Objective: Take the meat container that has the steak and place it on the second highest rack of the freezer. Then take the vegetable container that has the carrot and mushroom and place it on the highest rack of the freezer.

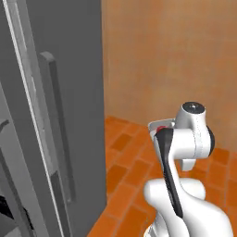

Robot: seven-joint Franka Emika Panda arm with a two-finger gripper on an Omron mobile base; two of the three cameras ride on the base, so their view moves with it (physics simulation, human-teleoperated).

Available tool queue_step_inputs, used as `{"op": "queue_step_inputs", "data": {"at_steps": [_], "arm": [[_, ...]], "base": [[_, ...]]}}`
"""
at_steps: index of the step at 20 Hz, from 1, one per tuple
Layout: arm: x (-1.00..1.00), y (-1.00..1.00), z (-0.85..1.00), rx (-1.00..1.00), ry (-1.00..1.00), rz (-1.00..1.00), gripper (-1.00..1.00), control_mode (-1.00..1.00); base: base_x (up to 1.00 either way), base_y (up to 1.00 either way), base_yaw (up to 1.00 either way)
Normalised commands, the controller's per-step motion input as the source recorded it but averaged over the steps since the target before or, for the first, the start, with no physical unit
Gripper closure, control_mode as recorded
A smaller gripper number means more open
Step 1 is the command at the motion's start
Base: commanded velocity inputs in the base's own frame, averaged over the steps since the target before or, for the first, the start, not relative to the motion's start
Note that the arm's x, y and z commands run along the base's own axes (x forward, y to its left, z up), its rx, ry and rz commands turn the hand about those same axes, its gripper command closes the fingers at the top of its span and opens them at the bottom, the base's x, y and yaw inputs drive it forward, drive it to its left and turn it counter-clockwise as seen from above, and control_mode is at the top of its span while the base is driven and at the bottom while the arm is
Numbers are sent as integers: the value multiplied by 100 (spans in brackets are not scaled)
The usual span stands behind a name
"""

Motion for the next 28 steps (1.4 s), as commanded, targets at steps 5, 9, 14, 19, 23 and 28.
{"op": "queue_step_inputs", "data": {"at_steps": [5,9,14,19,23,28], "arm": [[0,0,0,0,0,0,100,100],[0,0,0,0,0,0,100,100],[0,0,0,0,0,0,100,100],[0,0,0,0,0,0,100,100],[0,0,0,0,0,0,100,100],[0,0,0,0,0,0,100,100]], "base": [[83,-69,70],[33,-55,86],[1,-11,99],[0,0,100],[-2,-7,84],[2,-17,67]]}}
